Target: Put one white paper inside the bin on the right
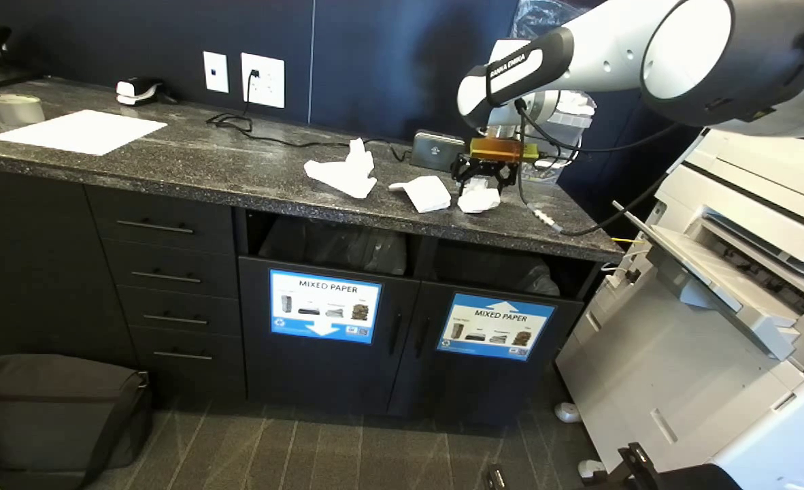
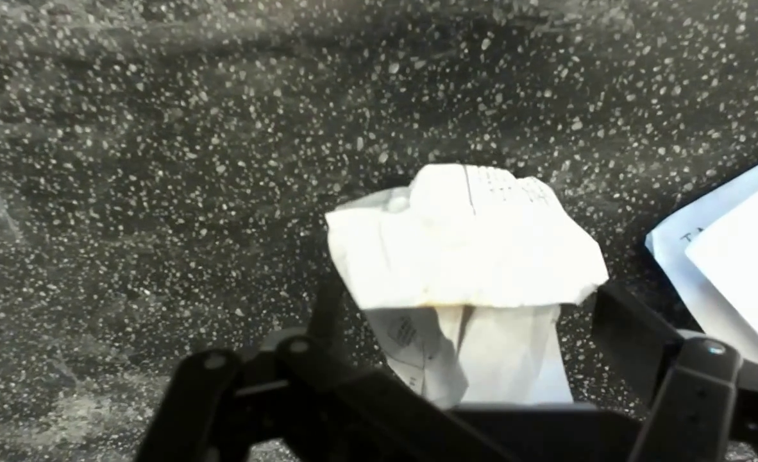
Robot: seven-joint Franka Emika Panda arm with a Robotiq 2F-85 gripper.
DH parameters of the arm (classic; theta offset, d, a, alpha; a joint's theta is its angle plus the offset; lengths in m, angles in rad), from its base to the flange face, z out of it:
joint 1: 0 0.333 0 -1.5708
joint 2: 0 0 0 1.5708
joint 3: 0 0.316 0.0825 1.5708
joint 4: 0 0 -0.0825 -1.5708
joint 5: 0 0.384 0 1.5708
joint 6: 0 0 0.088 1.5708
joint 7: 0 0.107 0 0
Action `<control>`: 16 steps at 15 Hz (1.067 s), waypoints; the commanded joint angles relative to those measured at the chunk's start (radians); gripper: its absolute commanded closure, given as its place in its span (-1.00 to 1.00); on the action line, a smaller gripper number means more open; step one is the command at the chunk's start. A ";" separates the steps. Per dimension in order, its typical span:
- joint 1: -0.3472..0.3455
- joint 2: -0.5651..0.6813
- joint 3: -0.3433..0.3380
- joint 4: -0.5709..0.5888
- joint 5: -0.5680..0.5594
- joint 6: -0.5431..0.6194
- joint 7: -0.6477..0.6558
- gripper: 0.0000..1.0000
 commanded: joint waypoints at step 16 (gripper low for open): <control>-0.009 0.080 -0.016 0.140 0.019 -0.058 -0.016 0.30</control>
